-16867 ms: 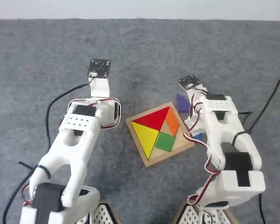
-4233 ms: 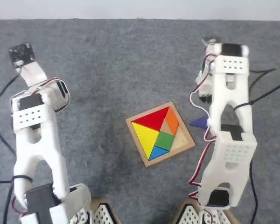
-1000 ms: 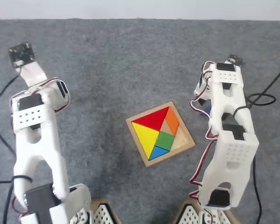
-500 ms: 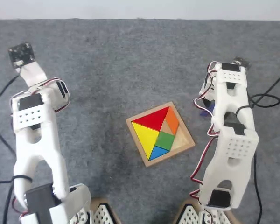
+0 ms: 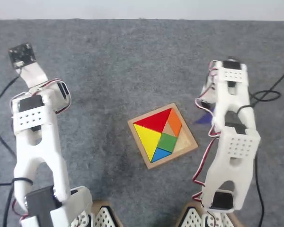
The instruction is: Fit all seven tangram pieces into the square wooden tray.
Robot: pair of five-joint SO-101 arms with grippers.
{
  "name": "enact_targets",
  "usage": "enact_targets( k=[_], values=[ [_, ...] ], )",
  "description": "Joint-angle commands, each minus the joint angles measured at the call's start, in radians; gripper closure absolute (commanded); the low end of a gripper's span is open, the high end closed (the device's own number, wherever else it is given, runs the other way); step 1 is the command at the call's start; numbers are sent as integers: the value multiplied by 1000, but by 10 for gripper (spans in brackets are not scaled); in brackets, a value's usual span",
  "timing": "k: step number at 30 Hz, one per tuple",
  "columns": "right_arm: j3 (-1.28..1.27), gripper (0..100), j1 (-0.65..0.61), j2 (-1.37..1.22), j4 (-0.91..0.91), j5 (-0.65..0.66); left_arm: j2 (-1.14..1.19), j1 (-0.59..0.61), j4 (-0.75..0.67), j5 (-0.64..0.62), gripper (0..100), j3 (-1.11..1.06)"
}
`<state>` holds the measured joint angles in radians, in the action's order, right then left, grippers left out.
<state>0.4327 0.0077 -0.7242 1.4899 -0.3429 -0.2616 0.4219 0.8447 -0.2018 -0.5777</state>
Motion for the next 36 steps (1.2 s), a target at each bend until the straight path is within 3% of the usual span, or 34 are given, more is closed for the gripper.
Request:
enact_targets(
  k=[1,5,9,16,24,36],
  values=[
    [68,928,-42,15,71,28,-8,-6,8,-3,848,36],
    [71,927,-42,15,107,52,-8,-6,8,-3,848,36],
    [71,828,-13,44,143,55,-6,-6,8,-3,848,36],
    [-25,779,-15,298,154,48,-6,-8,8,-3,848,36],
    [-480,775,-102,435,-163,51,-6,-8,8,-3,848,36],
    [-496,777,-107,308,-245,25,-6,-8,8,-3,848,36]
  ],
)
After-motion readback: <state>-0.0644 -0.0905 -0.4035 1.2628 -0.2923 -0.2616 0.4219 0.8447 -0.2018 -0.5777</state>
